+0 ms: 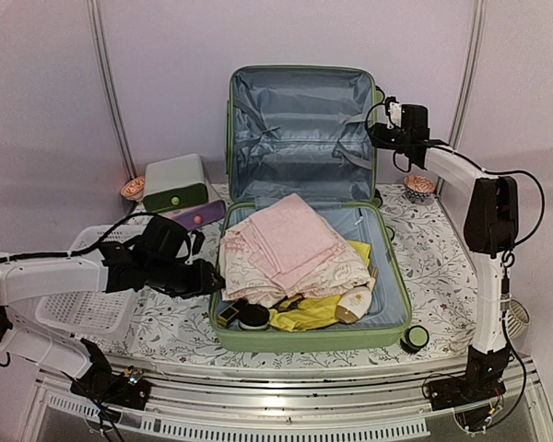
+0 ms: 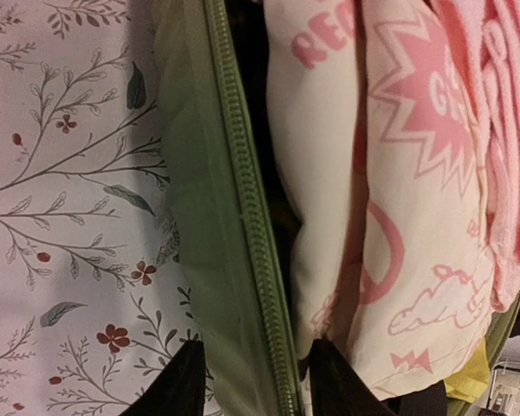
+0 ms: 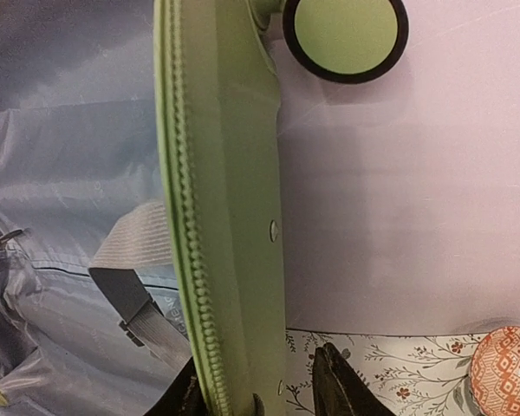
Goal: Open, take out, and arrange the luggage
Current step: Adjust the opened luggage at the center of the board.
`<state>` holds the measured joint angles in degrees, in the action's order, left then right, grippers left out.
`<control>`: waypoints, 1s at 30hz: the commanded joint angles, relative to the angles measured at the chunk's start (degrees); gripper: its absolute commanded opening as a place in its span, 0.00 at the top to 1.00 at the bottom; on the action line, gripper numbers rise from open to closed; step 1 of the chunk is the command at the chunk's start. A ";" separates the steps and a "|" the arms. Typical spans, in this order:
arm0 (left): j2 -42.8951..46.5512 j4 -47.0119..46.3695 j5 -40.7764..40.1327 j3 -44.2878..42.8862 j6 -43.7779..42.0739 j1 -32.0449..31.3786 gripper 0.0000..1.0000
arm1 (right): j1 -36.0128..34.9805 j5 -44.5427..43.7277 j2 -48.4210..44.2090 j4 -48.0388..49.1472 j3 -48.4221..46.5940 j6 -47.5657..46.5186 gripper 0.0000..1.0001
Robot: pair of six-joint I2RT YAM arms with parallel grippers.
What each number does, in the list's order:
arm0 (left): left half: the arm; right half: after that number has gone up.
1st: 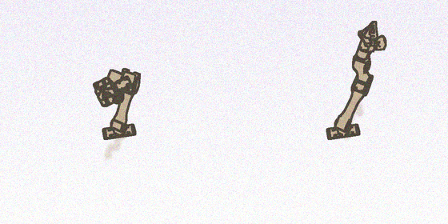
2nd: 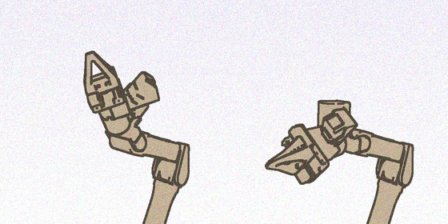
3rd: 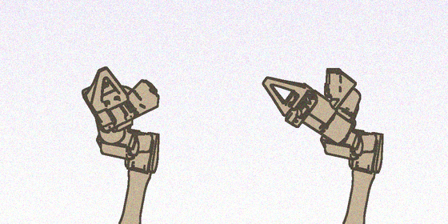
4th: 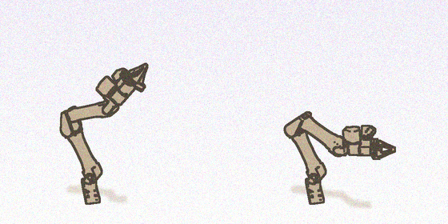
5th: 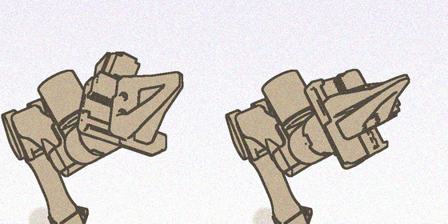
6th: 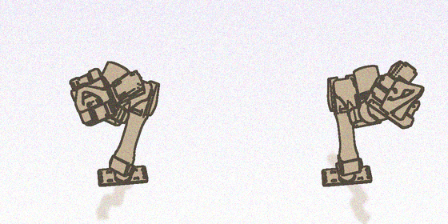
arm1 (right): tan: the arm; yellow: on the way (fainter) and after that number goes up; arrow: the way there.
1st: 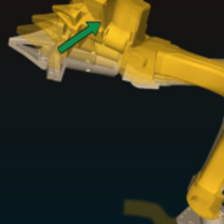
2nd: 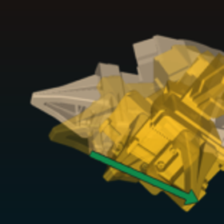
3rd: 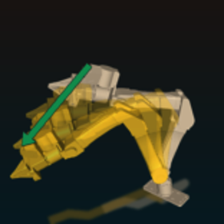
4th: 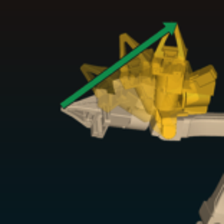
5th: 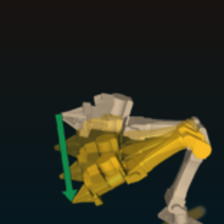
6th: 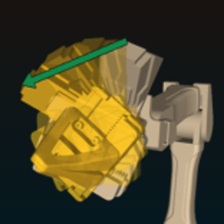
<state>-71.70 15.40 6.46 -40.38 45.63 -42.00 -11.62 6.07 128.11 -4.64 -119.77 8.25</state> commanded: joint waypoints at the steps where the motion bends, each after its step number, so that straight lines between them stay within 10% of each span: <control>1: -1.28 2.75 -2.27 -1.47 0.29 -0.79 0.58 | -1.30 -1.35 3.37 1.50 -3.24 -0.51 0.62; 5: -1.67 1.69 -2.06 -1.45 0.51 -0.85 0.64 | -1.94 -2.44 5.11 1.07 -5.63 -1.30 0.74; 11: -3.08 -2.38 -1.36 -0.38 1.37 -0.87 0.99 | -3.83 -5.40 1.99 2.58 -5.05 -5.08 0.97; 30: -15.64 -18.25 -4.62 -3.21 17.59 -1.97 1.00 | -4.57 -12.33 -12.30 36.70 18.58 -18.41 0.98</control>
<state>-80.36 7.60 4.97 -43.83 56.97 -42.78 -15.03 -8.08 120.27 16.99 -102.56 -7.77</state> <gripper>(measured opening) 0.058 0.071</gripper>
